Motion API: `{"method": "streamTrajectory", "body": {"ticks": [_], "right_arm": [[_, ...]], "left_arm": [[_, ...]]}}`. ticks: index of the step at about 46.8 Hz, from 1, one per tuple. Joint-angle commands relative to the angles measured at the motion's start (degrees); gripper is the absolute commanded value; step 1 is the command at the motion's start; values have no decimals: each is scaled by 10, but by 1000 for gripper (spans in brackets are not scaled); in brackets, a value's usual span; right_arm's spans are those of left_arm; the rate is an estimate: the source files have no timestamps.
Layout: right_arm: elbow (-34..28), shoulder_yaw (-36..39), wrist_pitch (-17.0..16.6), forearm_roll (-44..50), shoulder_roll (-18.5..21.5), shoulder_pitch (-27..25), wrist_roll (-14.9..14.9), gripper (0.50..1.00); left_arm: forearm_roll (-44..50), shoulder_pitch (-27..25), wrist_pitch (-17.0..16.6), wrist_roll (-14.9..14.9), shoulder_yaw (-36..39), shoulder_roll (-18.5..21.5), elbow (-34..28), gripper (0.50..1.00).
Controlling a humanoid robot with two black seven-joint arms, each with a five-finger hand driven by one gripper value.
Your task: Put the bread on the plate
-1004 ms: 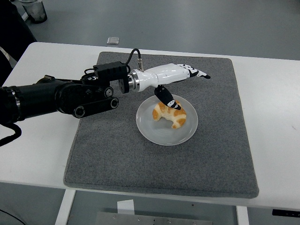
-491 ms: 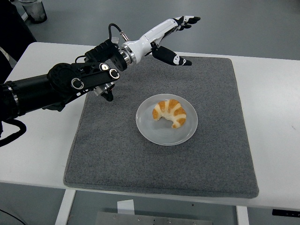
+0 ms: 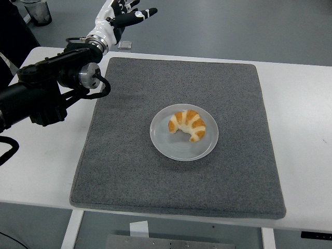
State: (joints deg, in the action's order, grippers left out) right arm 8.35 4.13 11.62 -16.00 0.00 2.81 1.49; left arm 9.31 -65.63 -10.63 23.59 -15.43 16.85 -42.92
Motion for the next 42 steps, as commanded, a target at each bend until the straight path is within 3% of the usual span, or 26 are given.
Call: {"method": "streamTrajectory", "body": {"ticks": [1, 5, 11, 19, 42], "right_arm": [[0, 0, 0, 0, 0, 0, 0, 952], [0, 0, 0, 0, 0, 0, 0, 954], [1, 1, 0, -1, 0, -3, 0, 952], [0, 0, 1, 0, 0, 0, 0, 952], [0, 2, 1, -2, 0, -1, 0, 952]], "left_arm": [[2, 28, 6, -24, -54, 0, 8, 1000], [1, 55, 7, -41, -114, -2, 11, 1000], [4, 88, 10, -43, -186, -7, 10, 1000], [19, 132, 45, -42, -287, -27, 11, 1000], [20, 150, 52, -28, -311, -52, 12, 1000]]}}
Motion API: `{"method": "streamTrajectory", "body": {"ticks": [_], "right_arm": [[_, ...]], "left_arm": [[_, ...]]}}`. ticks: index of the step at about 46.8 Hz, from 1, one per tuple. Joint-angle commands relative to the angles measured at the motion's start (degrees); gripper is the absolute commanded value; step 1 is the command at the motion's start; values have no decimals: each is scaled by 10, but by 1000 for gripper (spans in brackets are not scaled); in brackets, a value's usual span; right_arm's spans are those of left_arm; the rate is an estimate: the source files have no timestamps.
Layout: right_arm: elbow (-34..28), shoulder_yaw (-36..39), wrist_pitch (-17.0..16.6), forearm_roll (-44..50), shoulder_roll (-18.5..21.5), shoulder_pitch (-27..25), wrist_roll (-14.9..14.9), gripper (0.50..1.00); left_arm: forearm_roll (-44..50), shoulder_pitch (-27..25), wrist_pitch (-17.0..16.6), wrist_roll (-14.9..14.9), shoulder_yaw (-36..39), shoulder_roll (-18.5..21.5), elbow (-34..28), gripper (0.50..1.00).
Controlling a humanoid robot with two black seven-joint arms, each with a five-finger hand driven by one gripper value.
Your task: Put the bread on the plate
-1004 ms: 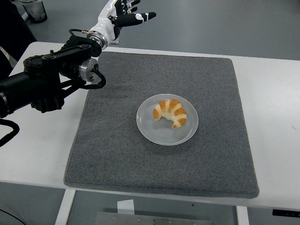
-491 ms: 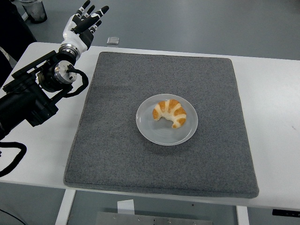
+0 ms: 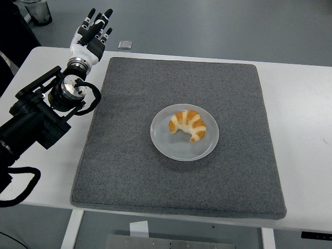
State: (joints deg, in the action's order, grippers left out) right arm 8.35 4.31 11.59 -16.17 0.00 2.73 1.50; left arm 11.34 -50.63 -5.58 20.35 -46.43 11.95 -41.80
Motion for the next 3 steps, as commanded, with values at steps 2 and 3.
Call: {"method": "streamTrajectory", "body": {"ticks": [2, 3], "right_arm": [[0, 1, 1, -1, 0, 0, 0, 952], [0, 2, 2, -2, 0, 0, 0, 952]], "left_arm": [[0, 0, 1, 11, -1, -3, 0, 1000], [0, 0, 2, 14, -1, -3, 0, 1000]]}}
